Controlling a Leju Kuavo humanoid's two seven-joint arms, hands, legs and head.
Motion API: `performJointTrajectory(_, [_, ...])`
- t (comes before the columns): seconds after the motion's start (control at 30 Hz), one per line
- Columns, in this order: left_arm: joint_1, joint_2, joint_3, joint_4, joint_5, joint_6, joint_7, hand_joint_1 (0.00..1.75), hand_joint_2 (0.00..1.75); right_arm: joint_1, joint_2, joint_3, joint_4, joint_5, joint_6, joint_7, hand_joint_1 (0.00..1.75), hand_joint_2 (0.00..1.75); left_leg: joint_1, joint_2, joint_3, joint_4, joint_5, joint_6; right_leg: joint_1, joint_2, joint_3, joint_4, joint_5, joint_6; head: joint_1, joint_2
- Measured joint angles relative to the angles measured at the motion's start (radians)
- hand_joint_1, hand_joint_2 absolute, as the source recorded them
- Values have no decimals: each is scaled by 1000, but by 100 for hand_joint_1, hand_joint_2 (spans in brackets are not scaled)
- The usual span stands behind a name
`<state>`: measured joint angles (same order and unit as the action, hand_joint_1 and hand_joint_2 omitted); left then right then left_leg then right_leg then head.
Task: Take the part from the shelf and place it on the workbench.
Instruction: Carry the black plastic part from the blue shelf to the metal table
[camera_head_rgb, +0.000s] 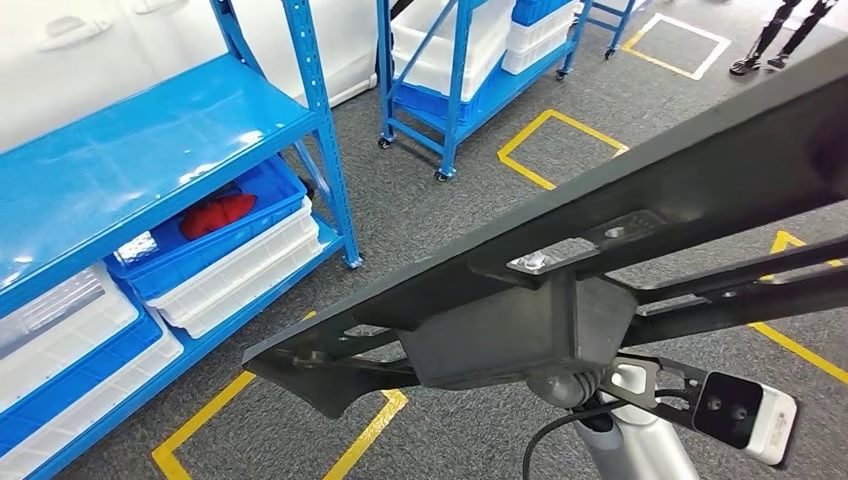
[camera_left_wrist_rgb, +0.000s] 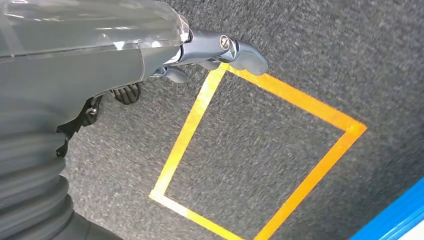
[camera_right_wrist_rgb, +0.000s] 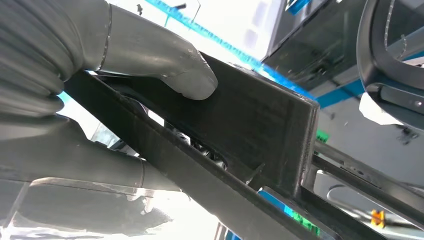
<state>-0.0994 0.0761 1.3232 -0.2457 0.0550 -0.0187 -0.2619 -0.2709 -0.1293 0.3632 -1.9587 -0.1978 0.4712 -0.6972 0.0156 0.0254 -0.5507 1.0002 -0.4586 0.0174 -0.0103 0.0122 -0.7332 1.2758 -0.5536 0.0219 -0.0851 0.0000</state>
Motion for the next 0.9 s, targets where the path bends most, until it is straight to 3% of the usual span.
performJointTrajectory(0.03, [1,-1,0,0,0,-2,0,0,175,5,0,0,-2,2,-4,0,175,175,-1,13,-1,1,0,0,-2,-4,-7,21,-1,2,0,0])
performJointTrajectory(0.07, [2,-2,-1,0,0,-4,1,0,175,9,0,-1,-4,4,-8,0,175,175,-1,26,-1,1,-1,-1,-3,-9,4,5,14,2,0,0])
performJointTrajectory(0.13, [2,-6,-2,0,0,-9,2,0,175,15,0,-2,-15,9,-12,0,175,175,-2,49,0,3,-3,-5,-1,-41,76,-116,69,-3,0,0])
performJointTrajectory(0.2, [3,-11,-6,1,0,-13,5,0,175,22,0,-6,-30,18,-17,0,175,175,-7,67,2,7,-8,-14,8,-77,133,-224,97,-16,0,0])
performJointTrajectory(0.23, [4,-13,-10,1,0,-14,7,0,175,30,0,-9,-37,24,-19,0,175,175,-10,77,3,7,-10,-19,12,-84,142,-245,98,-22,0,0])
performJointTrajectory(0.3, [4,-16,-20,1,0,-16,12,0,175,50,0,-19,-48,37,-21,0,175,175,-12,96,7,5,-12,-30,15,-64,139,-252,100,-35,0,0])
performJointTrajectory(0.33, [3,-18,-27,1,0,-18,16,0,175,60,0,-25,-53,45,-22,0,175,175,-10,92,7,9,-18,-36,13,-53,139,-256,103,-41,0,0])
performJointTrajectory(0.4, [5,-21,-37,1,0,-19,24,0,175,73,0,-33,-59,55,-22,0,175,175,-6,48,-13,60,-57,-46,7,-32,140,-263,111,-53,0,0])
performJointTrajectory(0.47, [10,-25,-44,2,0,-18,34,0,175,84,0,-36,-62,58,-22,0,175,175,-3,-1,-67,185,-124,-51,5,-9,138,-264,115,-59,0,0])
performJointTrajectory(0.5, [12,-27,-46,2,-1,-17,38,0,175,92,0,-36,-62,59,-22,0,175,175,-3,-11,-96,247,-147,-52,6,4,137,-263,116,-60,0,0])
performJointTrajectory(0.53, [14,-30,-47,2,0,-16,42,0,175,99,0,-37,-62,60,-22,0,175,175,-3,-14,-113,282,-152,-53,6,19,136,-262,116,-61,0,0])
performJointTrajectory(0.57, [16,-33,-49,2,0,-16,44,0,175,104,0,-37,-62,62,-22,0,175,175,-3,-16,-112,277,-135,-53,6,33,136,-260,116,-60,0,0])
performJointTrajectory(0.6, [17,-36,-50,3,0,-16,45,0,175,106,0,-37,-62,64,-22,0,175,175,-2,-20,-94,237,-104,-53,6,47,136,-257,116,-59,0,0])
performJointTrajectory(0.67, [18,-42,-50,3,0,-12,45,0,175,105,0,-36,-61,66,-23,0,175,175,3,-62,-36,104,-39,-48,6,72,134,-250,113,-53,0,0])
performJointTrajectory(0.73, [19,-46,-51,3,-1,-6,43,0,175,100,0,-35,-61,67,-25,0,175,175,6,-101,-4,28,-18,-42,5,95,126,-244,115,-40,0,0])
performJointTrajectory(0.77, [19,-48,-51,3,-1,-3,43,0,175,98,0,-34,-60,67,-29,0,175,175,4,-104,-2,21,-21,-37,4,106,122,-244,118,-33,0,0])
performJointTrajectory(0.83, [16,-51,-51,3,0,0,42,0,175,92,0,-32,-59,67,-44,0,175,175,4,-81,1,14,-14,-23,0,115,115,-244,122,-20,0,0])
performJointTrajectory(0.9, [14,-53,-50,3,0,0,42,0,175,82,-2,-26,-58,64,-64,0,175,175,5,-56,4,4,-7,-9,3,69,95,-206,97,-13,0,0])
